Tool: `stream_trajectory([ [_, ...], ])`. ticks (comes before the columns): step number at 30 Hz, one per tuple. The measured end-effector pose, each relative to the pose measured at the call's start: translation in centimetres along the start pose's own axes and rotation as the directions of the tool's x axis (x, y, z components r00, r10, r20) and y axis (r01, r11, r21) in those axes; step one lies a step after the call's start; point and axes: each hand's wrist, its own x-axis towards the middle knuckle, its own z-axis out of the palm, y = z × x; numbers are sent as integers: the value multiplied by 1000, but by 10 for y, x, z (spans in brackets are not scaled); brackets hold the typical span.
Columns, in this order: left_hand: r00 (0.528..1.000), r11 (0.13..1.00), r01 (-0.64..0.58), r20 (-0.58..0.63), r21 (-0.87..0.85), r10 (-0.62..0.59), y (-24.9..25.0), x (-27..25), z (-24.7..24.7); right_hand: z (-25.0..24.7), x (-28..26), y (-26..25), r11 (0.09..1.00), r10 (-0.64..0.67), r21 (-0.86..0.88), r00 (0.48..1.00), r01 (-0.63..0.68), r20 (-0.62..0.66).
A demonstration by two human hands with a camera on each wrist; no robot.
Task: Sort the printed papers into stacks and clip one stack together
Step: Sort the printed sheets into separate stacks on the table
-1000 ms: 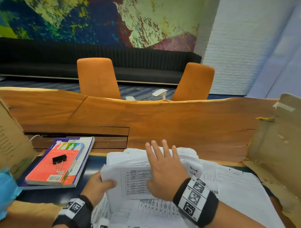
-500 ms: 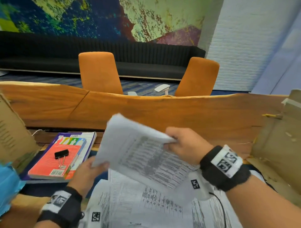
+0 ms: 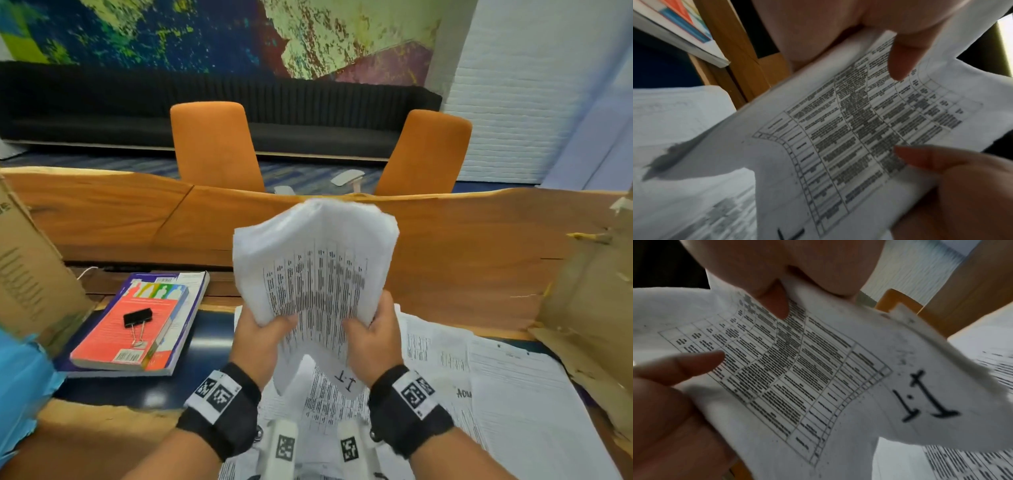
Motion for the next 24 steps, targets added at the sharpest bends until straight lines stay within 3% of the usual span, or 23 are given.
stream_trajectory([
  [4,992,983,126,-41,131,-122,-23,3,-21,-1,1,15,984,170,61,983,-166,-68],
  [7,983,954,180,-77,241,-167,-34,4,-28,2,-1,24,964,257,69,966,-256,-16],
  [12,993,943,113,-57,314,-100,-23,7,-35,9,12,20,946,284,143,957,-290,61],
  [14,994,943,101,-74,316,-82,-19,11,-46,14,17,19,930,277,193,942,-312,191],
  [17,976,913,210,-128,350,-176,-29,17,-78,16,30,32,873,299,233,847,-429,440],
  [18,964,892,263,-134,368,-228,-36,17,-90,15,40,43,893,327,142,833,-426,447],
  [20,930,838,367,-164,404,-329,-55,15,-109,12,66,70,925,377,-207,849,-320,370],
  [21,910,807,415,-190,419,-369,-64,11,-116,11,80,85,871,393,-433,860,-234,326],
  [22,890,783,456,-211,423,-405,-75,8,-122,10,93,97,757,413,-638,859,-139,302],
  [24,852,739,523,-250,425,-460,-99,1,-132,13,113,116,520,433,-853,849,37,301],
])
